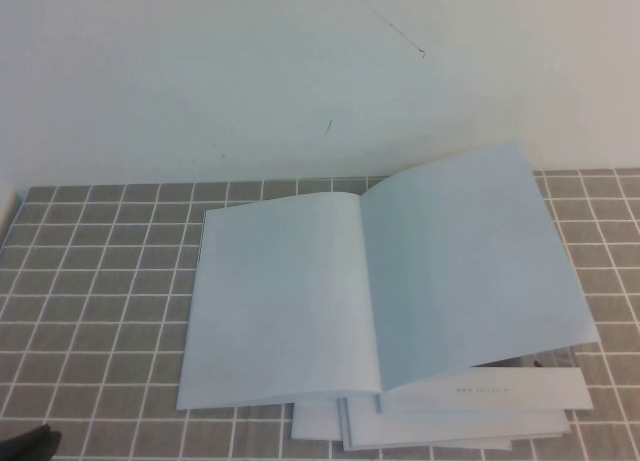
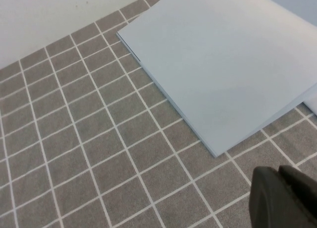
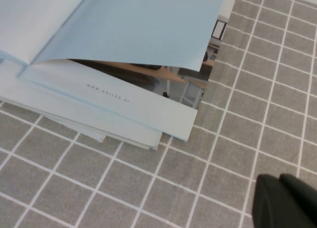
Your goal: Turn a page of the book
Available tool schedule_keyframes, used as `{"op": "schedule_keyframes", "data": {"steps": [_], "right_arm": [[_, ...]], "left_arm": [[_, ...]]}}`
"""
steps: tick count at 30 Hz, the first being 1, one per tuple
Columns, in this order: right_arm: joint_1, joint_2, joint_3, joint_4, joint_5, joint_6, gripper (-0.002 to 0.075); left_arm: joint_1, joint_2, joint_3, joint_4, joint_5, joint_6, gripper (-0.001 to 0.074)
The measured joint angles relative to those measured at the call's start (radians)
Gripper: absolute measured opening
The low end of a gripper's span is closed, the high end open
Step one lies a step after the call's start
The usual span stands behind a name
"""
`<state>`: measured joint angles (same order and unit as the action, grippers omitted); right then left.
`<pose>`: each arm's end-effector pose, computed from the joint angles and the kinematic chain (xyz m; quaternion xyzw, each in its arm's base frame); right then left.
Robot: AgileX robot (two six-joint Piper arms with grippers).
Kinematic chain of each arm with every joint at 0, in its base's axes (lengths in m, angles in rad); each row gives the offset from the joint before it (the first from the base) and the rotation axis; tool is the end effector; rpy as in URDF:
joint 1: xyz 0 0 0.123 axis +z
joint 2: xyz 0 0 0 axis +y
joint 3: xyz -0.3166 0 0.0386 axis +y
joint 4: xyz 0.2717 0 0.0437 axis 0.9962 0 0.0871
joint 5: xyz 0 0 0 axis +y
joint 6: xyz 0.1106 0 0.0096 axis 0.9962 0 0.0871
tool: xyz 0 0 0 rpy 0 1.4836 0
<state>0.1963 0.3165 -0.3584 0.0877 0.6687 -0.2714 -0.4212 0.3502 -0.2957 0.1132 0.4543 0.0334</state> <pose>0.0733 0.0207 0.2564 -0.1853 0.8493 0.0221 0.4938 0.0851 -0.0321 0.2515 0.2173 0.8099 -0.0570 0.5418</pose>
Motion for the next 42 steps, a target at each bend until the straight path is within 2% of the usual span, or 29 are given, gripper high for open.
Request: {"op": "schedule_keyframes", "data": {"steps": [4, 13, 19, 30, 37, 42], "right_arm": [[0.000, 0.000, 0.000, 0.000, 0.000, 0.000, -0.0001], [0.000, 0.000, 0.000, 0.000, 0.000, 0.000, -0.0001], [0.000, 0.000, 0.000, 0.000, 0.002, 0.000, -0.0001], [0.000, 0.000, 0.002, 0.000, 0.002, 0.000, -0.0001], [0.000, 0.000, 0.002, 0.000, 0.002, 0.000, -0.0001], [0.000, 0.000, 0.002, 0.000, 0.002, 0.000, -0.0001]], "left_arm": [[0.043, -0.084, 0.042, 0.002, -0.047, -0.002, -0.0004], [0.254, -0.328, 0.206, -0.096, -0.082, -0.002, -0.0004], [0.335, -0.359, 0.304, -0.160, -0.103, -0.004, -0.0004], [0.347, -0.363, 0.307, -0.164, -0.114, 0.017, -0.0004], [0.278, -0.363, 0.307, -0.124, -0.114, -0.004, -0.0004], [0.275, -0.363, 0.307, -0.113, -0.114, -0.069, -0.0004]]}}
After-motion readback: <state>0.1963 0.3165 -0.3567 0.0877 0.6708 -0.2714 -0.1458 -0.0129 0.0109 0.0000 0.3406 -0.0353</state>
